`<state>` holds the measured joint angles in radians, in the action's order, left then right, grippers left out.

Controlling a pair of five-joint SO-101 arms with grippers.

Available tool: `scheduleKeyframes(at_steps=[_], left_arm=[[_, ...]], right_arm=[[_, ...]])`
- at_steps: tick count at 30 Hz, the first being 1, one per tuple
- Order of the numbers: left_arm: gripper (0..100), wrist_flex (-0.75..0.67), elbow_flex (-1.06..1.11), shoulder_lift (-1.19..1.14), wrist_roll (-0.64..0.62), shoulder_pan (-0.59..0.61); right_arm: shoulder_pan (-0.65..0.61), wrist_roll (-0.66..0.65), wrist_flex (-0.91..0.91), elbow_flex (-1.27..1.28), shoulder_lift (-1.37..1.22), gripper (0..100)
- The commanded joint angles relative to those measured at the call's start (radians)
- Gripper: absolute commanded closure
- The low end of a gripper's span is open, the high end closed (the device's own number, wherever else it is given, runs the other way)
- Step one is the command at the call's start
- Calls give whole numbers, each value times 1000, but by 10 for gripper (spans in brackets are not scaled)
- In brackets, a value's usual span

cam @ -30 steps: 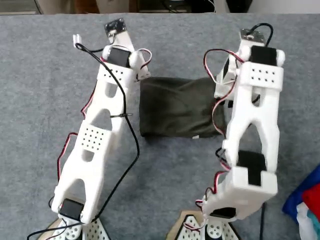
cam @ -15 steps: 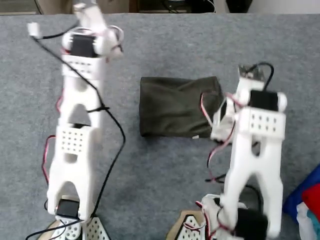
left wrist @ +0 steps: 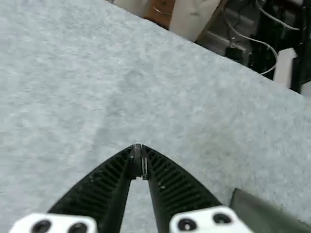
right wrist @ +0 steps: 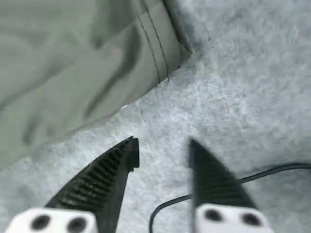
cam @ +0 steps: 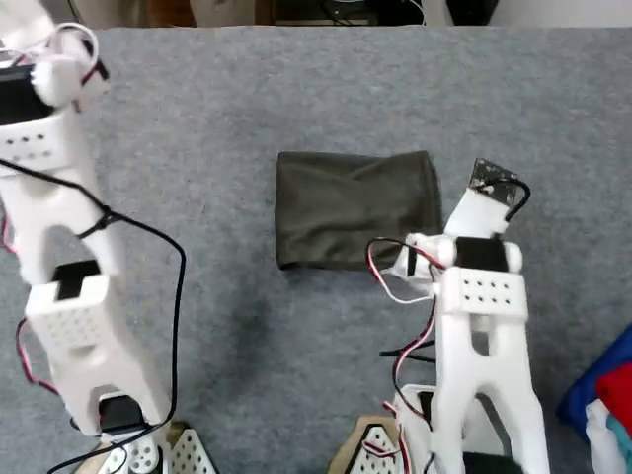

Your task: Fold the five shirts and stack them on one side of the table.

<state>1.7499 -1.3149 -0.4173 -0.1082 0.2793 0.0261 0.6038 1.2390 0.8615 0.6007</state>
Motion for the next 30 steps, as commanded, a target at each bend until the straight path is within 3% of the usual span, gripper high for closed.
scheduleKeyframes(at_steps=[1, 14, 25, 30], left_arm=[[981, 9, 60, 150, 21, 55], [981, 9, 81, 225, 78, 172], [981, 9, 81, 225, 78, 187], [981, 9, 81, 223, 78, 187]], right_arm=[[-39, 94, -66, -5, -56, 683], [-81, 222, -433, -2, -298, 673], [-116, 278, -445, -120, -541, 675], [-110, 267, -443, -165, -587, 800]])
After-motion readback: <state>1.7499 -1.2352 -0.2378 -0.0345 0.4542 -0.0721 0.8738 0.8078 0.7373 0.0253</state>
